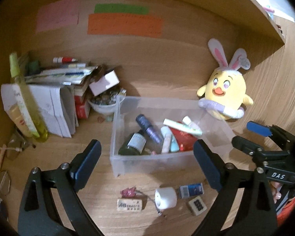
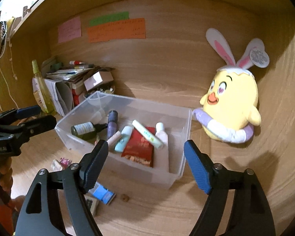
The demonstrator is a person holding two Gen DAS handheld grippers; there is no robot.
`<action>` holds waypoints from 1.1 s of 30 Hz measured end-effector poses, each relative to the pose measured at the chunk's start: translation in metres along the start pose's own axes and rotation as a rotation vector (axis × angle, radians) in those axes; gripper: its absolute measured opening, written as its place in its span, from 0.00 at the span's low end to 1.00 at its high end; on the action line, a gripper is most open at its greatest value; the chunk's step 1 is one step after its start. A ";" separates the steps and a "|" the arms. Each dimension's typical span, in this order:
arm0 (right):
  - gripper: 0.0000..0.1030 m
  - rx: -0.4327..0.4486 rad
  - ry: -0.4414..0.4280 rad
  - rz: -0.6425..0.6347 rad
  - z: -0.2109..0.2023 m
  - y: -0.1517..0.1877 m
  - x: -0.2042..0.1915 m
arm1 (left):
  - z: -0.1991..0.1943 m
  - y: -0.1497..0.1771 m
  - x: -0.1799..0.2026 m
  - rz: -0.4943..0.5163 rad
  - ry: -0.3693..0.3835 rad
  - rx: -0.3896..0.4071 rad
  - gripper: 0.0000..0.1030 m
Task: Organize objects
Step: 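Open both grippers to release the white tube and green stick into the bin, then grasp the white eraser with the left gripper while the right gripper grasps the brown bead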
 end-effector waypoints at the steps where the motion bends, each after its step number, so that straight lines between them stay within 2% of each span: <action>1: 0.74 -0.010 -0.004 0.008 -0.001 0.004 0.000 | 0.001 0.003 -0.001 -0.003 -0.001 -0.008 0.93; 7: 0.74 -0.060 -0.029 0.050 0.002 0.025 0.001 | 0.004 0.027 -0.013 -0.015 -0.020 -0.069 0.93; 20: 0.74 -0.197 -0.059 0.056 0.021 0.071 -0.004 | 0.010 0.079 -0.039 -0.040 -0.079 -0.191 0.93; 22: 0.71 -0.220 -0.064 0.066 0.026 0.078 -0.005 | 0.016 0.087 -0.044 -0.058 -0.084 -0.217 0.93; 26: 0.54 -0.268 -0.057 0.062 0.038 0.090 -0.007 | 0.023 0.098 -0.048 -0.079 -0.071 -0.246 0.93; 33: 0.38 -0.295 -0.050 0.008 0.044 0.099 -0.018 | 0.025 0.106 -0.037 -0.029 -0.057 -0.268 0.92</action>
Point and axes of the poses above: each gripper's, at about its wrist camera, not at the fingertips, and z roughly the way its jaws point, x to its right, y to its underside, the point moved 9 cm from there along z, roughly the way its jaws point, and after that the axes turned 7 degrees about y, right-handed, at the moved point
